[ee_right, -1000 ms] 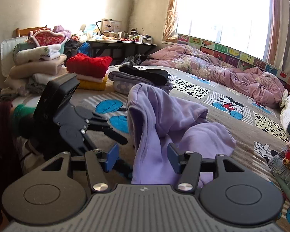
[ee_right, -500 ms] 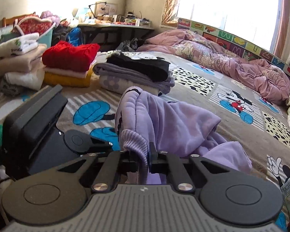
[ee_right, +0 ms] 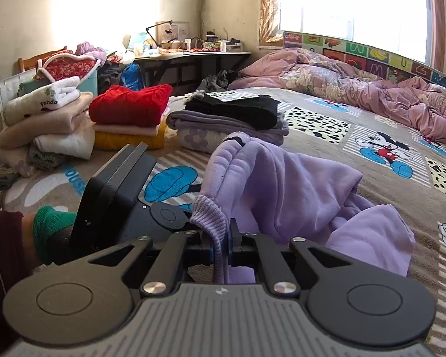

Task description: Fold clothes

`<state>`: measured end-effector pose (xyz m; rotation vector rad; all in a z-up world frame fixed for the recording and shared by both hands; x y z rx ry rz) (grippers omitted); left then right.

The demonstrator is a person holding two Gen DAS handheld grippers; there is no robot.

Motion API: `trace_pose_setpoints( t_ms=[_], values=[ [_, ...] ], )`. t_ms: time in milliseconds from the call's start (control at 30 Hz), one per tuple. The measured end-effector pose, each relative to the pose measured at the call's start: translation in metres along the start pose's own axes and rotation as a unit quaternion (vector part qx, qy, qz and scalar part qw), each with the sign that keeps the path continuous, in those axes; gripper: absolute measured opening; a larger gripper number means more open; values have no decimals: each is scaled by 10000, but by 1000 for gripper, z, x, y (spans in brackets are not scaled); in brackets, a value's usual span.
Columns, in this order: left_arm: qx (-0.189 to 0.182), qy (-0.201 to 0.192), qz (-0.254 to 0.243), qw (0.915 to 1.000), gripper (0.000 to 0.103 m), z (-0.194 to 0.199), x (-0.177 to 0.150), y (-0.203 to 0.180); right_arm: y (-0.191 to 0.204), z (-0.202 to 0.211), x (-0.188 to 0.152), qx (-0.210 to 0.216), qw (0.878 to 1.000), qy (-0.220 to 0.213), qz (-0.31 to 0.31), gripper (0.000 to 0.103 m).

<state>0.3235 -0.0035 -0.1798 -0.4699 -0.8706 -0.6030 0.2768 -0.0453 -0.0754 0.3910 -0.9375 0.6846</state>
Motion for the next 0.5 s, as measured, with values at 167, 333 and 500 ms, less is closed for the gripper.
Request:
trace_pose_setpoints(
  t_ms=[167, 333, 500],
  values=[
    [102, 36, -21, 9999, 87, 16, -9, -4, 31, -7, -8, -93, 9973, 224, 700, 10],
    [207, 259, -263, 9991, 87, 39, -26, -12, 56, -10, -21, -219, 9916, 389, 1211, 10],
    [493, 648, -716, 9941, 87, 75, -60, -10, 74, -15, -37, -333, 9851, 519, 1605, 10]
  ],
)
Point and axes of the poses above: each gripper's, at about its wrist camera, not at the fingertips, and z roughly against the way its jaws point, y to its left, x to its top, the point moved 8 cm from there along -z, roughly the way its jaws point, and after that the axes turned 3 degrees about x, right-handed, at the moved point
